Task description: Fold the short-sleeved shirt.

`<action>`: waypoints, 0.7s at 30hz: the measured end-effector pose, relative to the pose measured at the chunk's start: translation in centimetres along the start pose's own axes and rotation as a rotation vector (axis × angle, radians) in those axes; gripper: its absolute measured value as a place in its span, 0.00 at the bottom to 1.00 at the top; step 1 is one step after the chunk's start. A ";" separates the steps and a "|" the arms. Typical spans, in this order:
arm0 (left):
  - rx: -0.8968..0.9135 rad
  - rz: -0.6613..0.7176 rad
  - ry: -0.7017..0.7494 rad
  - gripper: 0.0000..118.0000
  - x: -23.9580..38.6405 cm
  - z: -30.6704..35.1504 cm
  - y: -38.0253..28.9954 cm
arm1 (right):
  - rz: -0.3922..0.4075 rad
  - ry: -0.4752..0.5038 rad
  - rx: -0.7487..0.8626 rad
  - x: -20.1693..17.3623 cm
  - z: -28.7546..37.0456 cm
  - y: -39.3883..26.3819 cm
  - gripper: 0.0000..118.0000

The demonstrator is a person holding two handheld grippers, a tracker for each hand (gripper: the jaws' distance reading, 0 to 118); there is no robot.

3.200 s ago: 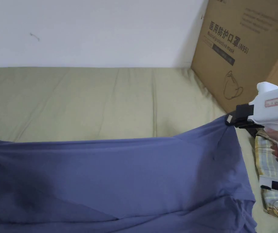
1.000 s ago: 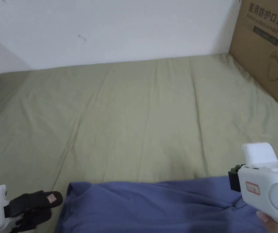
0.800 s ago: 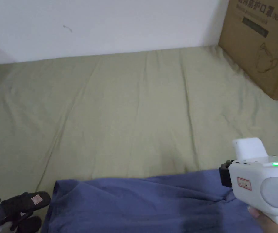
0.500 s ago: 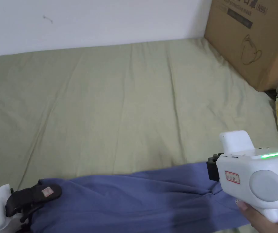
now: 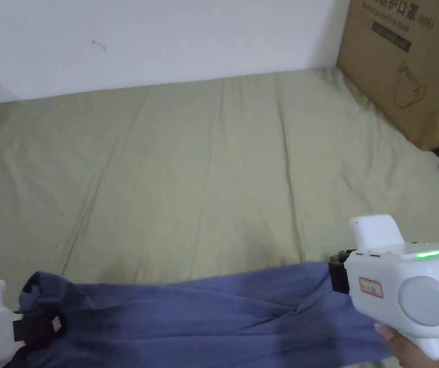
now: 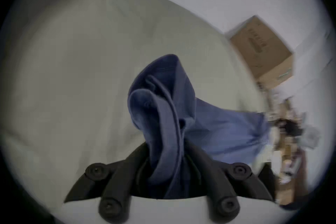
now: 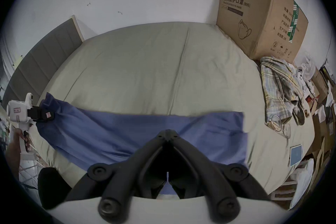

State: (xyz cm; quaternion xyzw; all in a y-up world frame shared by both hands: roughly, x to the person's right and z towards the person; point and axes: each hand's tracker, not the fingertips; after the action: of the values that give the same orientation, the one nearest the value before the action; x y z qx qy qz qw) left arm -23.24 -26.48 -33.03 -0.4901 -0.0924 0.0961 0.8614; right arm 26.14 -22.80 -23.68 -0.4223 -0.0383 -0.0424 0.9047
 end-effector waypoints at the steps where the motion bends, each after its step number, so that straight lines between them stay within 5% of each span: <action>1: 0.004 -0.030 0.086 0.04 0.4 0.9 0.1 | 0.004 0.004 0.001 -0.1 0.2 0.0 0.00; 4: 0.055 -0.102 0.124 0.04 1.5 2.6 0.0 | 0.006 0.032 0.006 -0.1 0.7 0.0 0.00; 10: 0.018 0.116 -0.248 0.04 9.6 1.5 -0.2 | 0.022 0.042 0.044 0.0 1.8 0.0 0.00; 15: -0.153 0.009 -0.347 0.07 18.4 -4.8 -0.6 | 0.014 0.034 0.039 0.9 1.9 -0.5 0.00; 18: -0.232 -0.004 -0.406 0.42 21.9 -7.7 -1.3 | 0.013 0.024 0.033 1.4 2.2 -0.7 0.00; 19: -0.267 0.024 -0.451 0.69 23.0 -8.1 -1.8 | 0.012 0.020 0.031 1.5 2.2 -0.8 0.00; 21: -0.314 0.082 -0.550 0.99 23.9 -8.5 -2.2 | 0.009 0.019 0.029 2.0 2.0 -0.7 0.00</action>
State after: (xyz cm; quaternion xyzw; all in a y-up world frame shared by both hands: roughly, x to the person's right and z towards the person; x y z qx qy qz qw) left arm 2.14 -28.55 -33.84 -0.5762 -0.3159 0.2440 0.7132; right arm 28.03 -21.78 -21.66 -0.4088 -0.0283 -0.0417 0.9112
